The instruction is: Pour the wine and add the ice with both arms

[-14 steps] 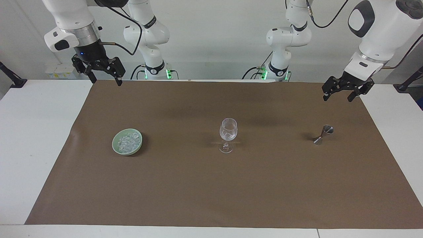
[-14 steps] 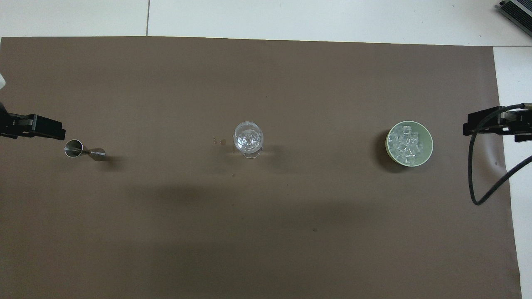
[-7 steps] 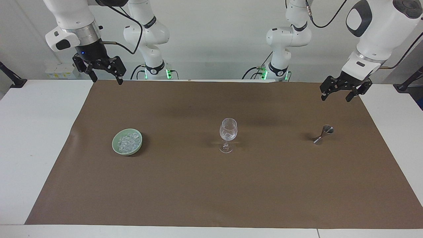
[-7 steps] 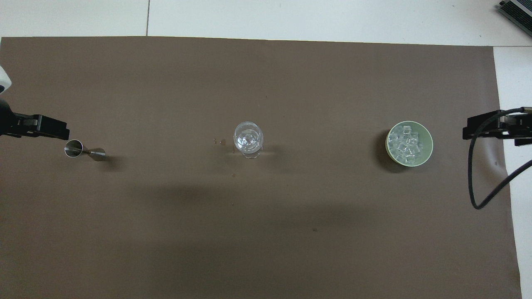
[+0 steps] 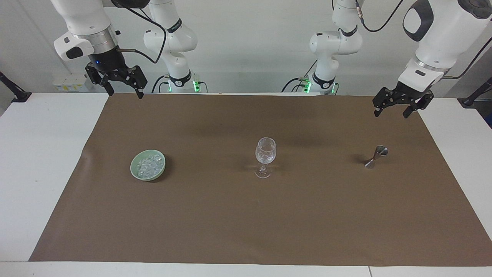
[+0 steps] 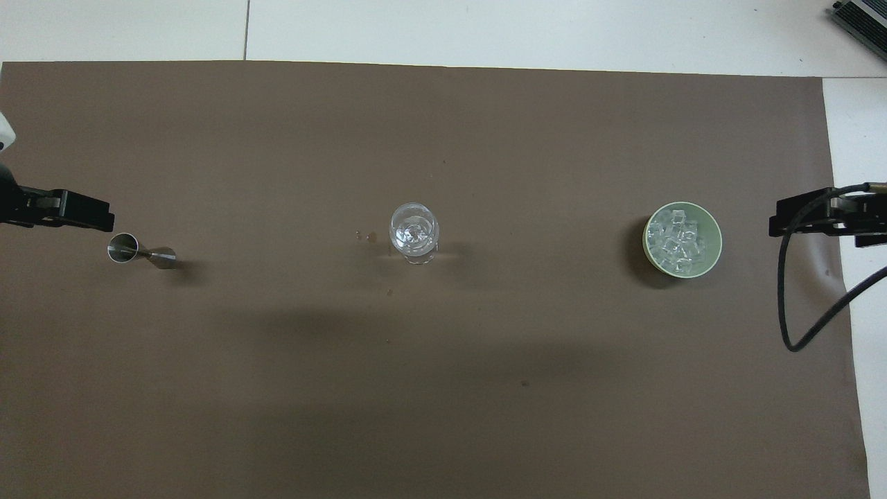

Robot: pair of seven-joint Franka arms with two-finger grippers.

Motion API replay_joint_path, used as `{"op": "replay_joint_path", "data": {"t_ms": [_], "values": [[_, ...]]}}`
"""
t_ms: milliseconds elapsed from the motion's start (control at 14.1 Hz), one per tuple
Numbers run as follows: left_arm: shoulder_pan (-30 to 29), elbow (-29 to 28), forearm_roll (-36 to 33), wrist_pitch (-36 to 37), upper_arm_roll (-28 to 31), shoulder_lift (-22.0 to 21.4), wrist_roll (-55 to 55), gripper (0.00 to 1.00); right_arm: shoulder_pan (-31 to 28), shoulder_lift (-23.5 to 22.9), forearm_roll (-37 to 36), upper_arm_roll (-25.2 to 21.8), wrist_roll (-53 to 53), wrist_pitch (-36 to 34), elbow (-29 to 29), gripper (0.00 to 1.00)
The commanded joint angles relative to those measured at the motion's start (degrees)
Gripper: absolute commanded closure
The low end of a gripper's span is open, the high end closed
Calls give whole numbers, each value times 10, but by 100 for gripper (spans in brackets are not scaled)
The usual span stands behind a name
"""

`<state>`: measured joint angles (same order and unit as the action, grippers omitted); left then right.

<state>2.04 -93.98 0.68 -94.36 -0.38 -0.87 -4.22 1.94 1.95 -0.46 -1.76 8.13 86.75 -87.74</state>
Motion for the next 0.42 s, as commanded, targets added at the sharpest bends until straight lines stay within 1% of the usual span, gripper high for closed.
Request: {"op": "replay_joint_path", "data": {"t_ms": [0,353], "values": [[8,13,-12,16,6,3,0,0,-4,23,12,-3,-15,4,-29,0],[10,14,-13,17,6,4,1,0,-4,24,12,-5,-15,2,-30,0]]}}
